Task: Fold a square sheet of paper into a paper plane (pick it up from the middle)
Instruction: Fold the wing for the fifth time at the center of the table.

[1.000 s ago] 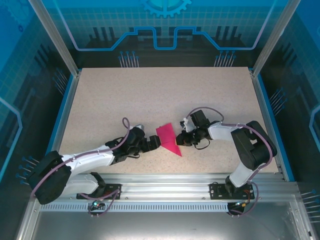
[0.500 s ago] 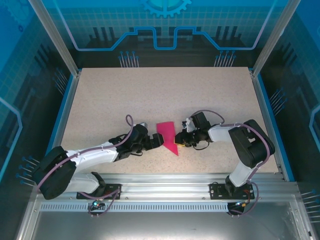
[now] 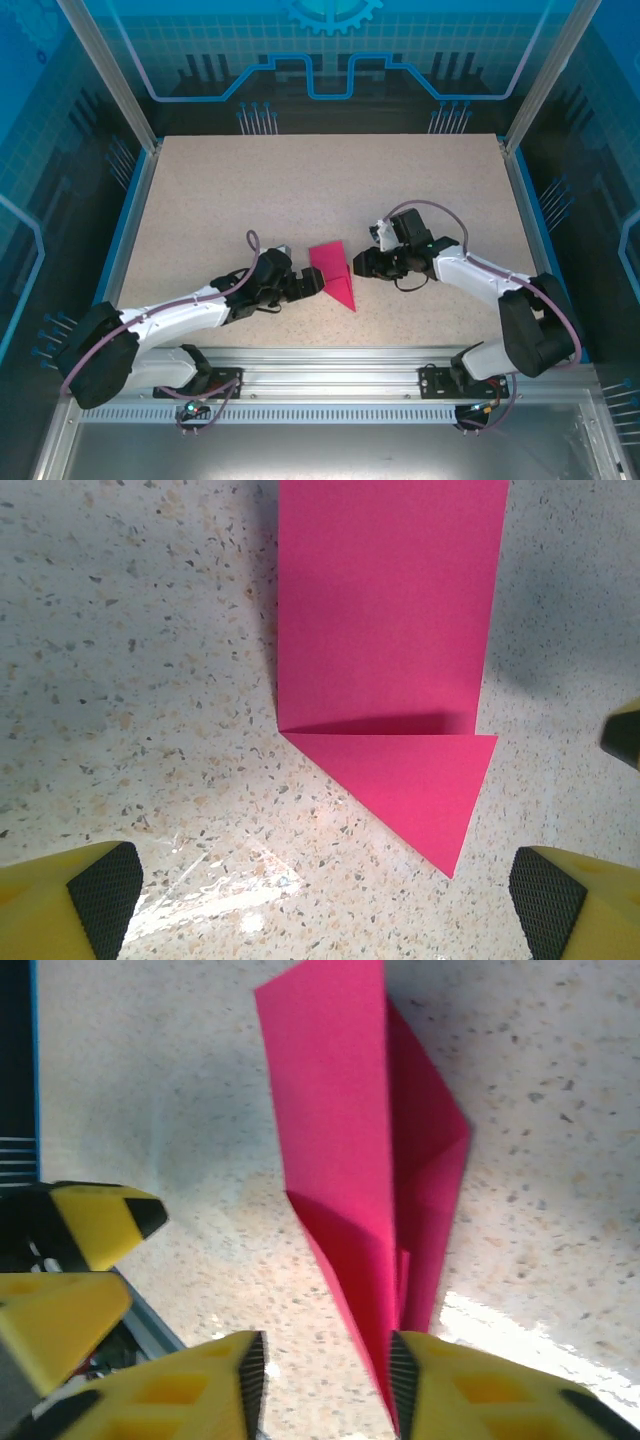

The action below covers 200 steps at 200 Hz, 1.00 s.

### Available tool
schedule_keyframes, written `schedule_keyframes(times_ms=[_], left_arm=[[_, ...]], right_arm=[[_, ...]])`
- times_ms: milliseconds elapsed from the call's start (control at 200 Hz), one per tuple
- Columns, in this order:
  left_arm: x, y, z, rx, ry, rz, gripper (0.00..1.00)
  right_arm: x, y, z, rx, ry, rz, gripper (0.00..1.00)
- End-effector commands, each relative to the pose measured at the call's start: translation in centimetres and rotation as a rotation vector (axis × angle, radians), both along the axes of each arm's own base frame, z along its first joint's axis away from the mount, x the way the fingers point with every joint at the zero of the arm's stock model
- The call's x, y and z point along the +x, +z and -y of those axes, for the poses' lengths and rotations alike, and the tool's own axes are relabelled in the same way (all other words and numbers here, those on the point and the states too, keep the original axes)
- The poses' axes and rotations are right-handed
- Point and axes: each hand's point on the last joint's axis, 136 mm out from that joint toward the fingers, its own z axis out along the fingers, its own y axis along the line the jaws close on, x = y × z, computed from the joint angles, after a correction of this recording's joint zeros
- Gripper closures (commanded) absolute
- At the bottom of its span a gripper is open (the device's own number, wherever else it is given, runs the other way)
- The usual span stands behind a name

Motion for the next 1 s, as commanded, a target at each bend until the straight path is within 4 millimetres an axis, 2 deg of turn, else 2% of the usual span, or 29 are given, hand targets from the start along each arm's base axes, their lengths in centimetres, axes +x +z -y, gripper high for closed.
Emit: schedule_keyframes(times_ms=[0,160,225,240,340,560,750,940,950,995], left_arm=[[0.3,1.3,-0.3,-0.015,0.003,0.015,0.02],[0.5,2.0,-0.6,-0.02,0.008,0.022,0.01],[0.4,2.0,-0.8,-0.016,0.008,0.022,0.02],[0.5,2.0,-0.9,-0.014,0.011,0.023,0.01],[0.4,1.7,-1.0,-0.017,0.015,0.019,0.01],[0.4,1.8,-0.8,-0.031,0.006,0.017,0.02],[0.6,1.8,-0.5,-0.034,0.0,0.005,0.02],[0.9,1.2,0.4,-0.053,-0.011,-0.017,0.01],[0.9,1.1,0.4,-0.052,-0.012,-0.018,0.02],[1.1,0.9,0.7,-0.051,-0.014,-0.027,0.01]], right_arm=[[-1.9,0.3,-1.1,-0.039,0.079,-0.016,0.71],[-2.4,-0.7,-2.9,-0.085,0.137,-0.021,0.78],[-2.6,-1.8,-3.4,-0.097,0.158,-0.045,0.81],[-2.0,-1.2,-3.9,-0.091,0.16,-0.028,0.82],[-1.4,-2.0,-4.4,-0.109,0.167,-0.035,0.83],[-0.4,-4.3,-4.0,-0.146,0.169,-0.091,0.84],[0.3,-5.4,-2.3,-0.143,0.129,-0.113,0.84],[0.4,-5.8,-1.6,-0.075,0.106,-0.13,0.82],[-0.1,-6.4,-1.2,-0.084,0.106,-0.147,0.82],[-0.3,-7.0,-0.9,-0.089,0.101,-0.16,0.82]])
